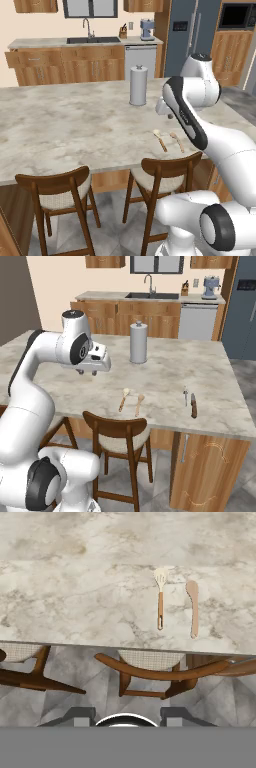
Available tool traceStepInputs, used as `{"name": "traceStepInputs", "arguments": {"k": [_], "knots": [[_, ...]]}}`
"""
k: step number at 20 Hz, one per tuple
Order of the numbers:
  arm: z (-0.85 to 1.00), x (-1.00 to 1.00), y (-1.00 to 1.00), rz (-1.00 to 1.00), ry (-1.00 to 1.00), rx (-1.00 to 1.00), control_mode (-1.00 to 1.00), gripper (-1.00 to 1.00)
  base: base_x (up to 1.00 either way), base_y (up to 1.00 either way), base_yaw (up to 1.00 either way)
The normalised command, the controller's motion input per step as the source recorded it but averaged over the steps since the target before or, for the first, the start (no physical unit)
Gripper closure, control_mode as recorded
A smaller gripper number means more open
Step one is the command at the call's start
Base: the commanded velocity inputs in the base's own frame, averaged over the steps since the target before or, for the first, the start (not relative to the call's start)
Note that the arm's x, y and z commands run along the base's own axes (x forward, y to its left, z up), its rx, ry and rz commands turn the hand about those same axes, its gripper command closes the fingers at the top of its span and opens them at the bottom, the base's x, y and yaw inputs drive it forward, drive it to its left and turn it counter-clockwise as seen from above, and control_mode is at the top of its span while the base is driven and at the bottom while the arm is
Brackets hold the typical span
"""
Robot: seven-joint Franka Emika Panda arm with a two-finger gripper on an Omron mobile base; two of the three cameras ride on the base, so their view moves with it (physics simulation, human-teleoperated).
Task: Pick up the metallic utensils from the counter and place them in the open drawer. Make sure not to pick up any wooden utensils.
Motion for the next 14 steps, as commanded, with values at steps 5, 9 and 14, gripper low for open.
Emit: {"name": "traceStepInputs", "arguments": {"k": [5,9,14], "knots": [[-0.12,0.0,-0.05,-0.01,0.02,0.0,-1.0,-1.0,0.0,0.0,0.0],[0.0,0.0,-0.33,0.0,-0.03,0.0,-1.0,-1.0,0.0,0.0,0.0],[0.0,0.0,-0.88,0.0,-0.03,0.0,-1.0,-1.0,0.0,0.0,0.0]]}}
